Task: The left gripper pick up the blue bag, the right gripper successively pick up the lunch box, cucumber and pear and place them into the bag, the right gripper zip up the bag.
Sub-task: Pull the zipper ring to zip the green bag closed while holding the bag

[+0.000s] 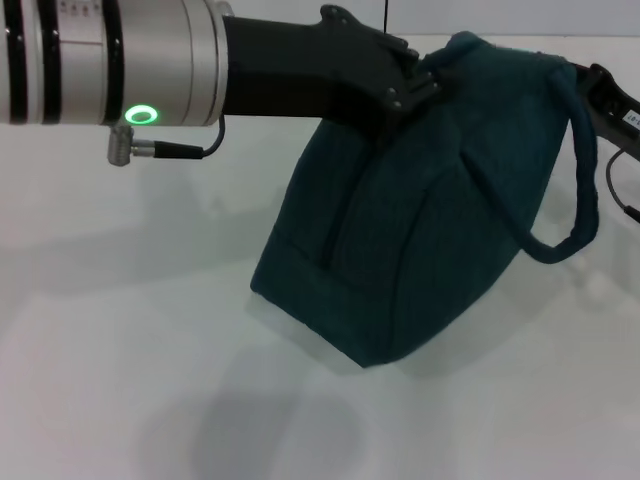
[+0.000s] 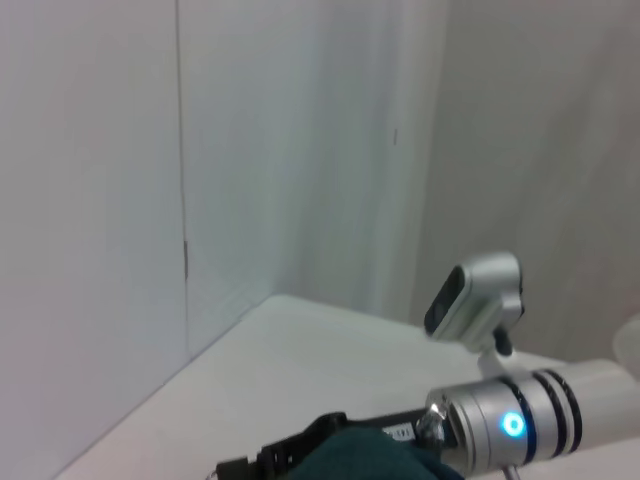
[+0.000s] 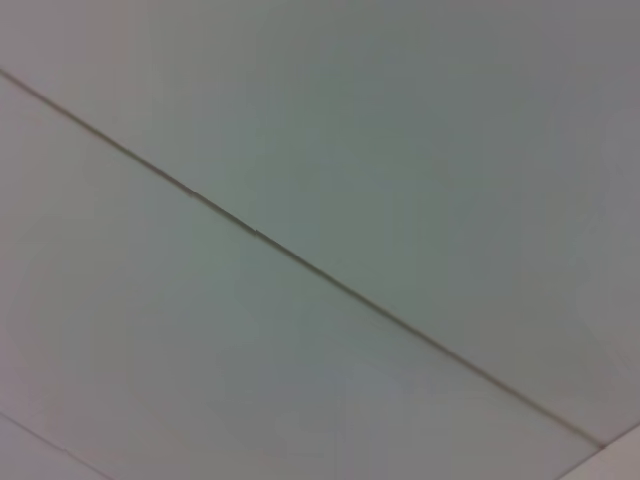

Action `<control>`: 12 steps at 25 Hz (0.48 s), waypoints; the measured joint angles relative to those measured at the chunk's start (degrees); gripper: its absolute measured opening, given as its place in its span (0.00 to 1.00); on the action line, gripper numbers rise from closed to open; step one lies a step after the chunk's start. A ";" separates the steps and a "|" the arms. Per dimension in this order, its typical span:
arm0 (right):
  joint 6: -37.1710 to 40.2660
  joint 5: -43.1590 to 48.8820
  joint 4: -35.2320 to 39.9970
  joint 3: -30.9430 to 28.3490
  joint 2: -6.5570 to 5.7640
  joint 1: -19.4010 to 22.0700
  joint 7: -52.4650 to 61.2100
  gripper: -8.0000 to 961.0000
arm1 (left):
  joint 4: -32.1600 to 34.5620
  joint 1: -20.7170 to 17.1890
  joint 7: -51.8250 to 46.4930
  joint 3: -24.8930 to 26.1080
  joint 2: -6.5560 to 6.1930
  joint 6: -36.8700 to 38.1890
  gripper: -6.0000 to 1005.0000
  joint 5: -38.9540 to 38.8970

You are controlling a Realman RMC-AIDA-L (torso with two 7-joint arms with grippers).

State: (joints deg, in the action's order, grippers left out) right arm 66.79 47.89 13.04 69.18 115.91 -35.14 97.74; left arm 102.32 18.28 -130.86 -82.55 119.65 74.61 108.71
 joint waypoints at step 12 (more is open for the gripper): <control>2.02 0.03 -2.47 0.46 0.11 0.09 10.68 0.04 | 0.53 -0.44 5.89 0.06 0.05 0.00 0.05 -3.95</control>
State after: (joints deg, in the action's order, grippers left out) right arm 68.81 47.92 10.57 69.64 116.02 -35.05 108.43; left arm 102.86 17.84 -124.98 -82.49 119.71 74.61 104.75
